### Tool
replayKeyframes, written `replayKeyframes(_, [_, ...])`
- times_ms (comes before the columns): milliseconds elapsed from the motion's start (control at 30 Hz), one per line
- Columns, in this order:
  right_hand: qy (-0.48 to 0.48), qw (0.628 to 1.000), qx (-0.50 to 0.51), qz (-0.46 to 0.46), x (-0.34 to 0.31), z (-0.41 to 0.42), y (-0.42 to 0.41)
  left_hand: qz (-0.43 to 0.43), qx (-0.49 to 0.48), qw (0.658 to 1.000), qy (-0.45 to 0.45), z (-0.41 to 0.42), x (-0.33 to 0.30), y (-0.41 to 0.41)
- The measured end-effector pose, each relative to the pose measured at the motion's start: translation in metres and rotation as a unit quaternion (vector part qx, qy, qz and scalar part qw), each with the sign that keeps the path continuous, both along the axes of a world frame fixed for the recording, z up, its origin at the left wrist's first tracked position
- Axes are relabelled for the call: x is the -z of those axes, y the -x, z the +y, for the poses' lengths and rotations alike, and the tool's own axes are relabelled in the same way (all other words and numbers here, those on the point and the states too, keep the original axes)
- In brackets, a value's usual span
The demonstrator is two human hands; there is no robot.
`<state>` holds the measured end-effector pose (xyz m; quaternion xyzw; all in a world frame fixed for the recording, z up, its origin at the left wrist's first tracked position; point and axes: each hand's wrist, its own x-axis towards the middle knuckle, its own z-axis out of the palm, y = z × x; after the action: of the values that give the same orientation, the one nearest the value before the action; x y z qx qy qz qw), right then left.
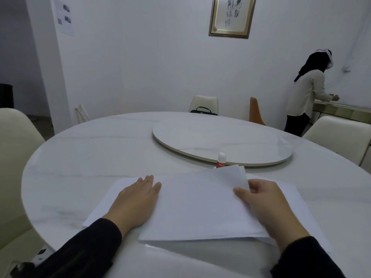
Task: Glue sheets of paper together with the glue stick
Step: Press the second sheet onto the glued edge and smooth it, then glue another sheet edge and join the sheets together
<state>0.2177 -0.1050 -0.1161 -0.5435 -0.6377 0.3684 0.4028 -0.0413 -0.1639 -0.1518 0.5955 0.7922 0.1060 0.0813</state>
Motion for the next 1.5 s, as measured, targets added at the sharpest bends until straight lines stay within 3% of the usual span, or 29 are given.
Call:
replayKeyframes(133, [0.024,0.994,-0.003,0.111,-0.015,-0.01,-0.036,0.042,-0.007,0.999,-0.013,-0.002,0.0,-0.003])
replayKeyframes(233, [-0.004,0.981,0.067,0.182,-0.039,-0.012,-0.061,0.026,-0.009,0.999,-0.02,-0.001,0.0,-0.004])
replayKeyframes(367, [-0.026,0.919,0.168,0.355,-0.056,0.034,-0.088,-0.002,-0.013,1.0,-0.028,-0.001,0.001,-0.006])
replayKeyframes(567, [0.04,0.847,0.259,0.461,-0.048,0.092,-0.048,-0.008,-0.016,0.999,-0.027,-0.002,0.0,-0.006])
replayKeyframes(733, [0.088,0.904,0.208,0.362,-0.012,0.129,-0.015,-0.017,-0.018,0.999,-0.034,-0.001,-0.002,-0.007])
replayKeyframes(1033, [0.134,0.942,0.178,0.252,0.0,0.129,-0.013,-0.016,-0.016,0.999,-0.029,0.002,0.0,-0.004])
replayKeyframes(1133, [0.118,0.961,0.246,0.051,-0.007,0.119,-0.021,-0.012,-0.013,0.999,-0.027,0.002,0.0,-0.004])
replayKeyframes(1200, [0.106,0.961,0.255,-0.019,-0.014,0.105,-0.017,-0.015,-0.009,0.999,-0.028,0.002,0.0,-0.005])
replayKeyframes(1267, [0.091,0.986,0.131,-0.055,-0.017,0.085,-0.005,-0.015,0.0,0.999,-0.031,0.002,0.0,-0.006])
replayKeyframes(1367, [0.107,0.992,-0.044,-0.048,-0.008,0.063,0.019,-0.015,0.024,0.999,-0.04,0.001,-0.002,-0.01])
replayKeyframes(1500, [0.019,0.998,-0.02,-0.056,0.013,0.064,0.045,-0.019,0.076,0.996,-0.033,0.003,-0.003,-0.014])
